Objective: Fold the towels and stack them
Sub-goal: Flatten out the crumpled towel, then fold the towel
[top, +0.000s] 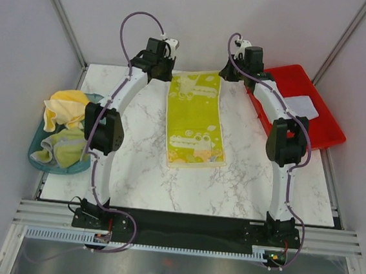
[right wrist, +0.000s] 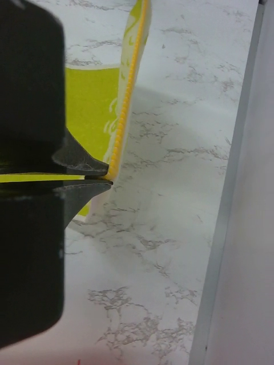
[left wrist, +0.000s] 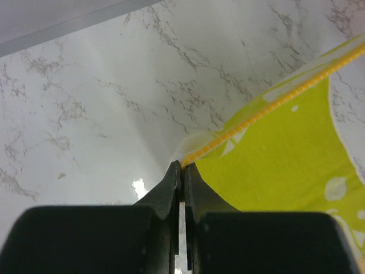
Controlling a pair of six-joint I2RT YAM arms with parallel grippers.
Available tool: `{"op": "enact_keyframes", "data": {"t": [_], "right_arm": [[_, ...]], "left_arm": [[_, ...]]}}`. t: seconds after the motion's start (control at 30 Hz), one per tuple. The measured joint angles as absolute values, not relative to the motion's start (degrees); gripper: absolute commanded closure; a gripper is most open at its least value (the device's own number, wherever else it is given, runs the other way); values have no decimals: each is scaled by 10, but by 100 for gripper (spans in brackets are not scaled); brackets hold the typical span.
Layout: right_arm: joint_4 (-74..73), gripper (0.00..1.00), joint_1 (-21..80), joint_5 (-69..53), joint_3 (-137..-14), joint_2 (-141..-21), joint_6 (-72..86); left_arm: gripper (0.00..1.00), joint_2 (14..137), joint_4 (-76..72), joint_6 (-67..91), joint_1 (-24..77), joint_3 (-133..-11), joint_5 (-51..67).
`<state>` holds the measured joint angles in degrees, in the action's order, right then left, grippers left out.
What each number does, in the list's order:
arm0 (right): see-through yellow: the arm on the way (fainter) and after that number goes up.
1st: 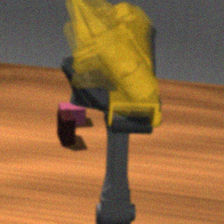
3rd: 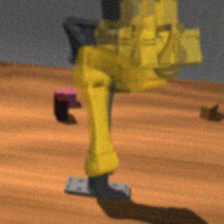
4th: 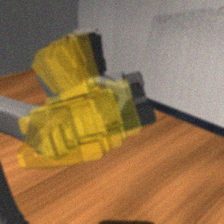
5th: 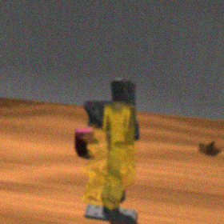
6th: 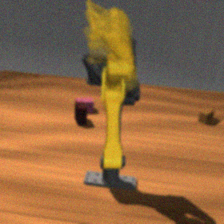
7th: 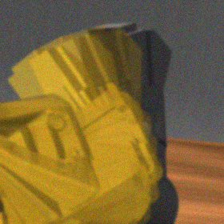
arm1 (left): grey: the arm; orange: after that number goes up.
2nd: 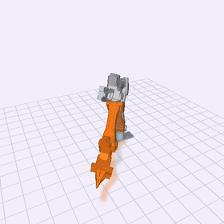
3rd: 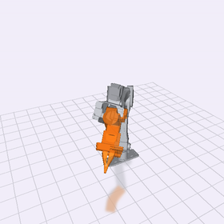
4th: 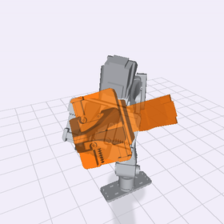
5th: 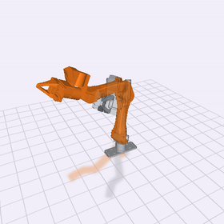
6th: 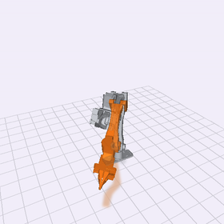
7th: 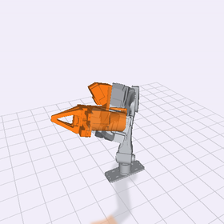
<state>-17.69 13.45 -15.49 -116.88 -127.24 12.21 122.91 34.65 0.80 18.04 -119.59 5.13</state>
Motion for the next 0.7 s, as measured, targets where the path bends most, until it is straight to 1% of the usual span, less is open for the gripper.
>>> {"op": "enact_keyframes", "data": {"t": [0.07, 0.17, 0.33, 0.4, 0.7], "right_arm": [[-153, 100, 124, -175, -1195, -1309, 123], [-114, 100, 113, -207, -1205, -1335, 123], [-69, 100, 101, -247, -1204, -1341, 109], [-48, 100, 99, -257, -1186, -1333, 97], [-67, 100, 102, -270, -1013, -1235, 55]], "left_arm": [[98, 1275, 333, 0, 175, -1227, 52], [98, 1307, 314, -8, 174, -1248, 52], [98, 1312, 279, -23, 175, -1253, 60], [98, 1308, 264, -31, 175, -1247, 67], [98, 1193, 247, -56, 178, -1066, 101]]}}
